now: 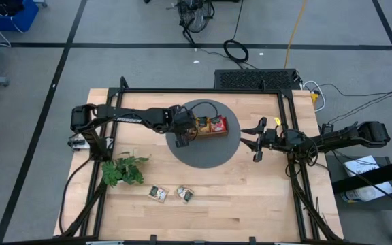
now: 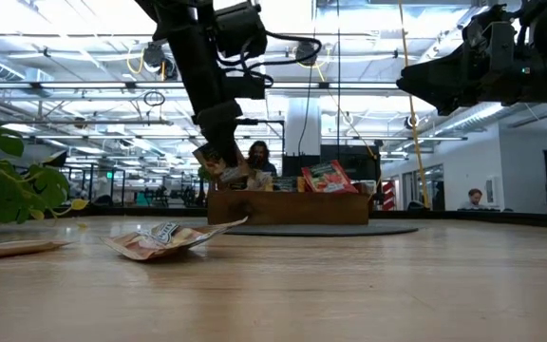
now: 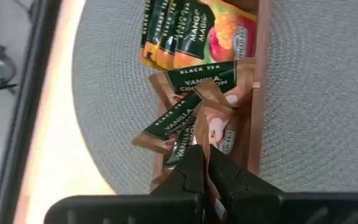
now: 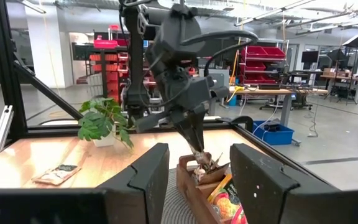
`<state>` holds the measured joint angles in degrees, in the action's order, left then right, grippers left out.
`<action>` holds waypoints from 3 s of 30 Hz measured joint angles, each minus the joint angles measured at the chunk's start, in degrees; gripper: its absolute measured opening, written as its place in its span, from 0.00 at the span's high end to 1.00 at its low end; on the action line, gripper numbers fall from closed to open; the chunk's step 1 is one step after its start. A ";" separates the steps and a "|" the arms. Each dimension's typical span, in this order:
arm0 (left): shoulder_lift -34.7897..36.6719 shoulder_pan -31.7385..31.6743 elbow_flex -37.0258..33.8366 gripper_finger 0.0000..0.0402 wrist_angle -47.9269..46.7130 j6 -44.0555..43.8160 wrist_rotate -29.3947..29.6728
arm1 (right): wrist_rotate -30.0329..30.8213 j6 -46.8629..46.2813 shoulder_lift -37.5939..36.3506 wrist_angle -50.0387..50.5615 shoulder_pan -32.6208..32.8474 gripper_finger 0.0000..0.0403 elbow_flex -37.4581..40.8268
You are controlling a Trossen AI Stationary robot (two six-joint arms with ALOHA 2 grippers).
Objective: Pick & Place Tea
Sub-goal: Put the brown tea bag into the left section of the wooden organizer
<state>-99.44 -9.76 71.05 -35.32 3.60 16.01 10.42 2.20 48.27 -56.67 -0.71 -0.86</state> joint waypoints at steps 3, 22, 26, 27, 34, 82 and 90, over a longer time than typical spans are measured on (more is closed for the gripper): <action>0.00 -0.50 0.00 0.99 0.79 1.88 -2.49 | 0.00 0.00 0.00 -0.03 0.00 0.61 -0.01; -1.44 -0.63 -0.07 1.00 2.40 5.72 -9.42 | 0.00 0.00 0.00 -0.02 0.02 0.61 -0.02; -1.86 -1.27 -0.11 1.00 2.39 5.70 -9.44 | 0.00 0.00 0.01 -0.06 0.01 0.61 0.00; -1.86 -1.47 -0.11 1.00 2.47 5.67 -9.42 | 0.00 0.00 0.00 -0.06 0.02 0.61 -0.01; -2.02 -3.21 -0.08 1.00 1.09 4.90 -10.89 | 0.00 0.00 0.02 -0.06 0.02 0.61 -0.02; 5.30 -3.71 -0.04 0.53 3.49 0.48 14.02 | 0.02 0.02 0.02 -0.04 0.02 0.61 -0.02; 9.41 -1.87 -0.02 0.57 -0.50 -3.73 0.91 | 0.02 0.00 0.00 -0.02 0.02 0.61 -0.02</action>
<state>-90.02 -11.64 71.02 -35.82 -0.12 16.92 10.44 2.20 48.27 -56.69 -0.69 -0.88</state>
